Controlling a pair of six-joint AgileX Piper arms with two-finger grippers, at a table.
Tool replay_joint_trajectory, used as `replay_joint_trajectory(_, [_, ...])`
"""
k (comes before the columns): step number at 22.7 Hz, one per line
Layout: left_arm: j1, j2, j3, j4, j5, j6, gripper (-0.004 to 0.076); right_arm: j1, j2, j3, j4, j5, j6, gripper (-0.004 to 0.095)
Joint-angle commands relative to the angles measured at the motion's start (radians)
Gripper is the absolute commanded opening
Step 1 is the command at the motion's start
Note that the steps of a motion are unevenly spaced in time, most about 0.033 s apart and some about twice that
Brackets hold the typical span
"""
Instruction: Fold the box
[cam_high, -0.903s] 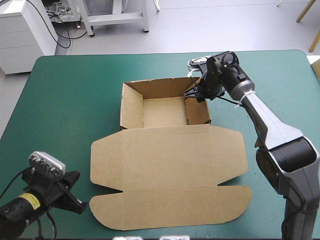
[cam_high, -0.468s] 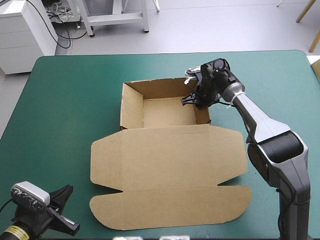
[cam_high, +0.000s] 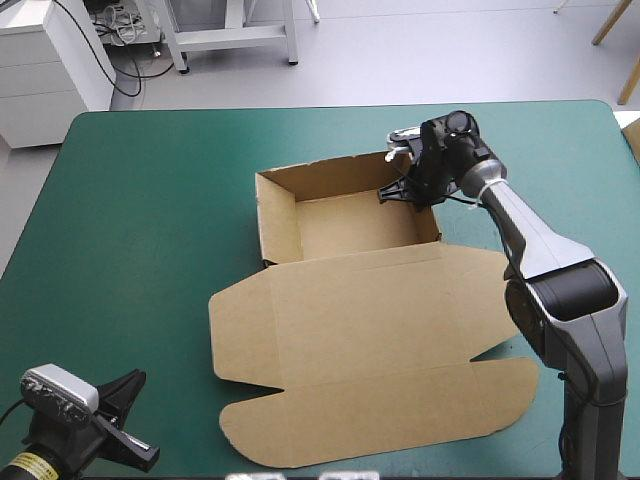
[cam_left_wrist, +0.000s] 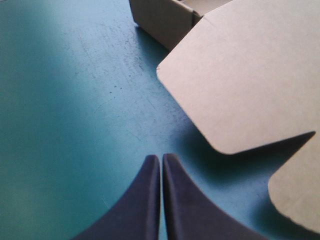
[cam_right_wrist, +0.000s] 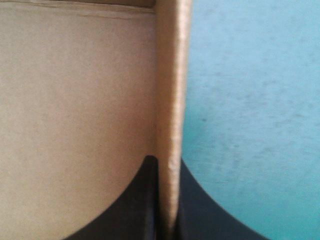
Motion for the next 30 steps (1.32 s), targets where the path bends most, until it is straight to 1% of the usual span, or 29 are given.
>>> replay_joint_trajectory(1, [-0.008, 0.016, -0.024, -0.014, -0.075, -0.012, -0.0008, -0.101, -0.061, -0.032, -0.053, -0.011, -0.049, -0.0021])
replay_joint_trajectory(3, [-0.008, 0.016, -0.024, -0.014, -0.075, -0.012, -0.0008, -0.158, -0.061, -0.032, -0.053, -0.011, -0.063, -0.0022])
replay_joint_trajectory(4, [-0.008, 0.016, -0.024, -0.014, -0.075, -0.012, -0.0008, -0.228, -0.061, -0.032, -0.053, -0.011, -0.082, -0.0022])
replay_joint_trajectory(5, [-0.008, 0.016, -0.024, -0.014, -0.075, -0.012, -0.0008, -0.256, -0.061, -0.032, -0.053, -0.011, -0.088, -0.0022])
replay_joint_trajectory(6, [-0.008, 0.016, -0.024, -0.014, -0.075, -0.012, -0.0008, -0.330, -0.061, -0.032, -0.053, -0.011, -0.097, -0.0022])
replay_joint_trajectory(7, [-0.008, 0.016, -0.024, -0.014, -0.075, -0.012, -0.0008, -0.368, -0.061, -0.032, -0.053, -0.011, -0.099, -0.0022])
replay_joint_trajectory(8, [-0.008, 0.016, -0.024, -0.014, -0.075, -0.012, -0.0008, -0.441, -0.061, -0.032, -0.053, -0.011, -0.114, -0.0022])
replay_joint_trajectory(9, [-0.008, 0.016, -0.024, -0.014, -0.075, -0.012, -0.0008, -0.470, -0.061, -0.032, -0.053, -0.011, -0.122, -0.0022])
replay_joint_trajectory(10, [-0.008, 0.016, -0.024, -0.014, -0.075, -0.012, -0.0008, -0.539, -0.061, -0.032, -0.053, -0.011, -0.135, -0.0022])
replay_joint_trajectory(11, [-0.008, 0.016, -0.024, -0.014, -0.075, -0.012, -0.0008, -0.566, -0.061, -0.032, -0.053, -0.011, -0.135, -0.0022])
replay_joint_trajectory(13, [-0.008, 0.016, -0.024, -0.014, -0.075, -0.012, -0.0008, -0.678, -0.061, -0.032, -0.053, -0.011, -0.135, -0.0022])
replay_joint_trajectory(15, [-0.008, 0.016, -0.024, -0.014, -0.075, -0.012, -0.0008, -0.752, -0.061, -0.032, -0.047, -0.011, -0.135, -0.0021])
replay_joint_trajectory(17, [-0.008, 0.016, -0.024, -0.014, -0.075, -0.012, -0.0008, -0.798, -0.061, -0.032, -0.045, -0.011, -0.135, -0.0020])
replay_joint_trajectory(20, [-0.008, 0.016, -0.024, -0.014, -0.075, -0.009, -0.0008, -0.823, -0.061, -0.032, -0.052, -0.011, -0.135, -0.0018])
replay_joint_trajectory(22, [-0.008, 0.016, -0.024, -0.014, -0.075, -0.008, -0.0008, -0.823, -0.061, -0.032, -0.052, -0.011, -0.145, 0.0031])
replay_joint_trajectory(25, [-0.008, 0.016, -0.024, -0.014, -0.075, -0.008, -0.0008, -0.823, -0.061, -0.032, -0.014, -0.011, -0.190, 0.0190])
replay_joint_trajectory(26, [-0.008, 0.016, -0.024, -0.014, -0.075, -0.008, -0.0008, -0.823, -0.061, -0.032, -0.002, -0.011, -0.192, 0.0285])
replay_joint_trajectory(28, [-0.008, 0.016, -0.024, -0.014, -0.075, -0.008, -0.0008, -0.823, -0.068, -0.032, 0.016, -0.011, -0.191, 0.0435])
replay_joint_trajectory(30, [-0.008, 0.016, -0.024, -0.014, -0.075, -0.008, -0.0008, -0.823, -0.082, -0.032, 0.021, -0.011, -0.191, 0.0557])
